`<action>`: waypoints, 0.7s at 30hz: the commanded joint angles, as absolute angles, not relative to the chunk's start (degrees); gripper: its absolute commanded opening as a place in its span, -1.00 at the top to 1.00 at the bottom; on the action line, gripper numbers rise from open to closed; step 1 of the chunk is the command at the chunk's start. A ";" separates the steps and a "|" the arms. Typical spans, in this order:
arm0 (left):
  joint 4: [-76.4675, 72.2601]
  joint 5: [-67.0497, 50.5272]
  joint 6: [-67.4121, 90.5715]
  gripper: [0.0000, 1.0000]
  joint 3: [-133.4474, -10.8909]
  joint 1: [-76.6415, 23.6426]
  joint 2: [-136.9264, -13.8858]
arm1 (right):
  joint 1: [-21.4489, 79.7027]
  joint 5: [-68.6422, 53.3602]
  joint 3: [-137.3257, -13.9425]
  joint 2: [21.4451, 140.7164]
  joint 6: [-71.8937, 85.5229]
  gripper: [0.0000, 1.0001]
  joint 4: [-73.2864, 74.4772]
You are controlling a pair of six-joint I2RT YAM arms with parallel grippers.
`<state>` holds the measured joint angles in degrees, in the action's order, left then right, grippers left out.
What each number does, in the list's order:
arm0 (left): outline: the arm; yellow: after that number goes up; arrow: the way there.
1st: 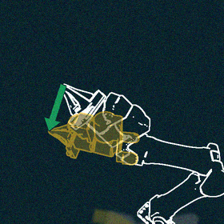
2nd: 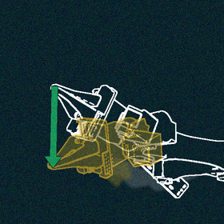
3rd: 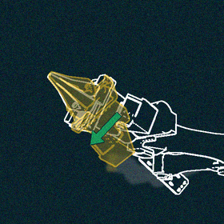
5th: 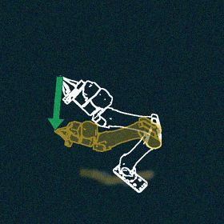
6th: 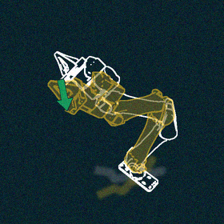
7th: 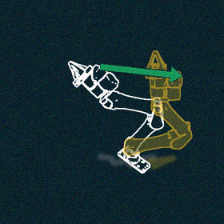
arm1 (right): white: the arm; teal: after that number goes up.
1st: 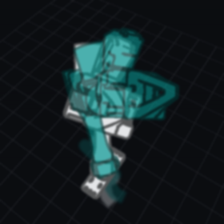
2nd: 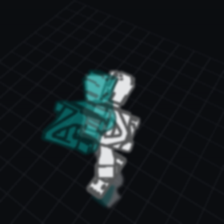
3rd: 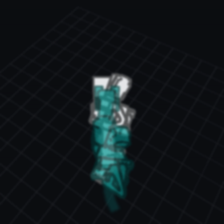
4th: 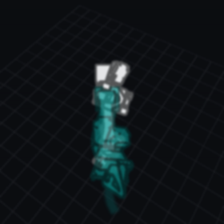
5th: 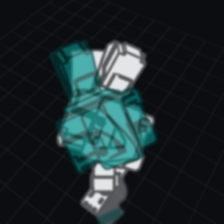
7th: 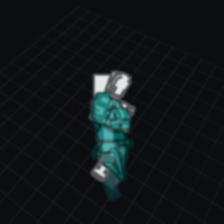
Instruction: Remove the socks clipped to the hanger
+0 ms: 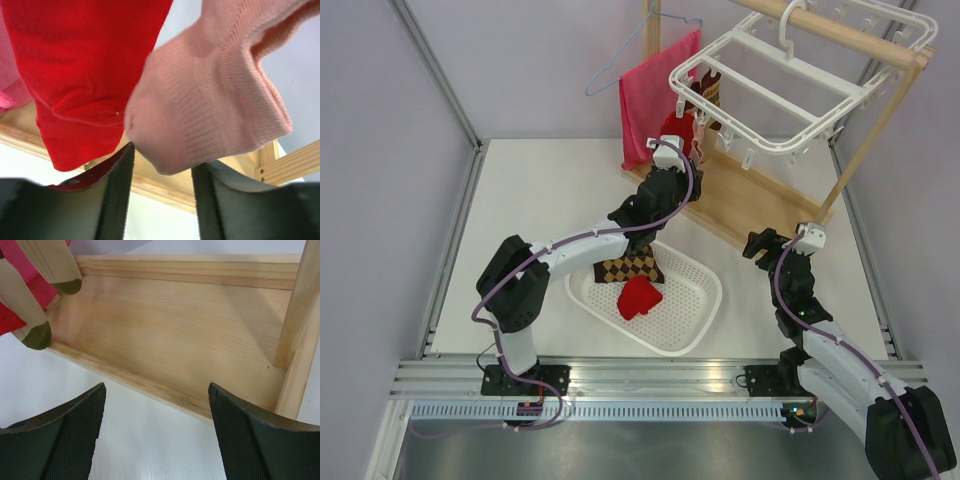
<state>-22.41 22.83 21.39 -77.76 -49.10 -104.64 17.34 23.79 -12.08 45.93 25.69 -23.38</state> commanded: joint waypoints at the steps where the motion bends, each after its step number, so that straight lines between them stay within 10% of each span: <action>1: -24.08 24.17 20.13 0.09 -80.33 -49.04 -104.68 | 16.70 22.85 -11.69 46.32 26.10 -0.73 -26.28; 5: -24.17 24.96 20.21 0.95 -80.33 -49.13 -104.41 | 16.52 23.03 -11.69 47.02 25.58 -0.73 -26.28; 21: -22.59 29.96 17.42 0.95 -73.75 -52.55 -97.13 | 16.26 22.06 -14.59 45.18 22.68 -0.68 -21.45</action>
